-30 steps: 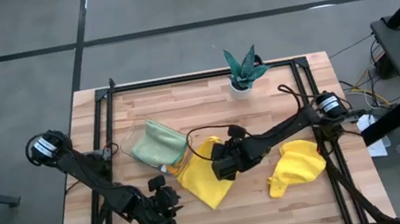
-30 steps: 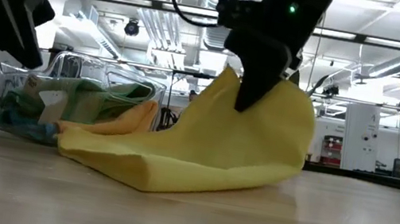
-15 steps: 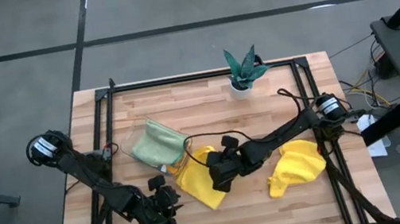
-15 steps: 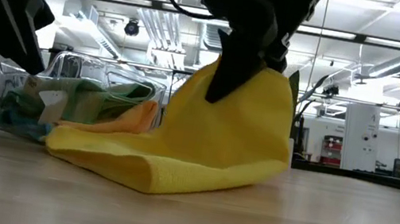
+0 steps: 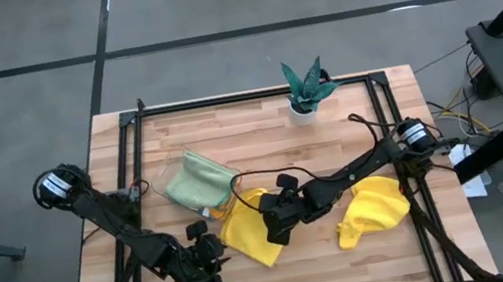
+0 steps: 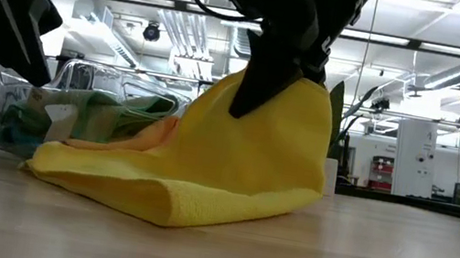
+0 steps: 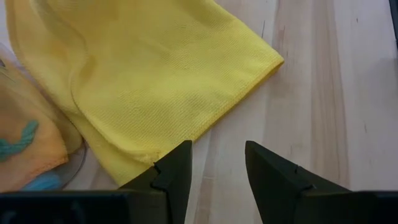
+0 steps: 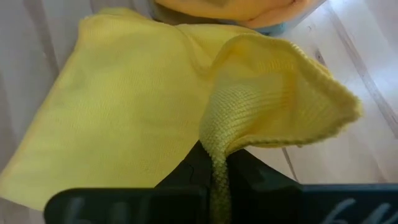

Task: Fold microfiber towels
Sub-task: Fold the left yellow microfiber cloth

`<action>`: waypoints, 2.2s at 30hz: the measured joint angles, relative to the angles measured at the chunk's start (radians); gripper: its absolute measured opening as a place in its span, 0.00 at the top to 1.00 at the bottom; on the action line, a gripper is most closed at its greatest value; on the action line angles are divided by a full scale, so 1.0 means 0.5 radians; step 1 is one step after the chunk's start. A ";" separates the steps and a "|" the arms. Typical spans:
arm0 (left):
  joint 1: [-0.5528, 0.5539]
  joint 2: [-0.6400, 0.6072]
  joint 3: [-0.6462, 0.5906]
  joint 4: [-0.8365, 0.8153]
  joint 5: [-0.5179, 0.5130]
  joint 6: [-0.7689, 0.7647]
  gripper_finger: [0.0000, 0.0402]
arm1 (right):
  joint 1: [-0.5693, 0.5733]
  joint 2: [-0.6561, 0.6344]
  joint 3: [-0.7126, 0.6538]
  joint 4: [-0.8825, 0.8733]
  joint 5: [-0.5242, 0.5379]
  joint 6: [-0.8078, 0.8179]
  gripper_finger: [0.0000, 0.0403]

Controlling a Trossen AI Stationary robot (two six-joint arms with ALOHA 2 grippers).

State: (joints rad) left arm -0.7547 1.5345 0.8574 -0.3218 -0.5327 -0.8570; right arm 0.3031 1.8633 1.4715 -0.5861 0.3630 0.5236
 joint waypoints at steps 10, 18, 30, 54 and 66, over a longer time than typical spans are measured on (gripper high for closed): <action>-0.068 0.083 -0.142 0.447 0.163 0.051 0.68 | 0.001 0.000 -0.005 0.001 0.002 -0.022 0.97; -0.164 0.278 -0.153 0.456 0.024 -0.039 0.85 | 0.001 0.000 -0.008 0.004 0.008 -0.023 0.97; -0.078 0.466 -0.153 0.468 -0.371 0.160 1.00 | 0.000 0.010 -0.008 0.112 0.004 0.053 0.97; -0.072 0.565 -0.143 0.644 -0.364 0.172 1.00 | 0.005 0.298 -0.008 0.735 -0.443 -0.002 0.97; -0.072 0.565 -0.143 0.735 -0.330 0.262 1.00 | 0.009 0.298 -0.008 0.855 -0.639 -0.003 0.77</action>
State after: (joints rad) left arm -0.7910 1.8172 0.7860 0.0456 -0.6975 -0.7260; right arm 0.3077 2.0125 1.4677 -0.1585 0.0436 0.5220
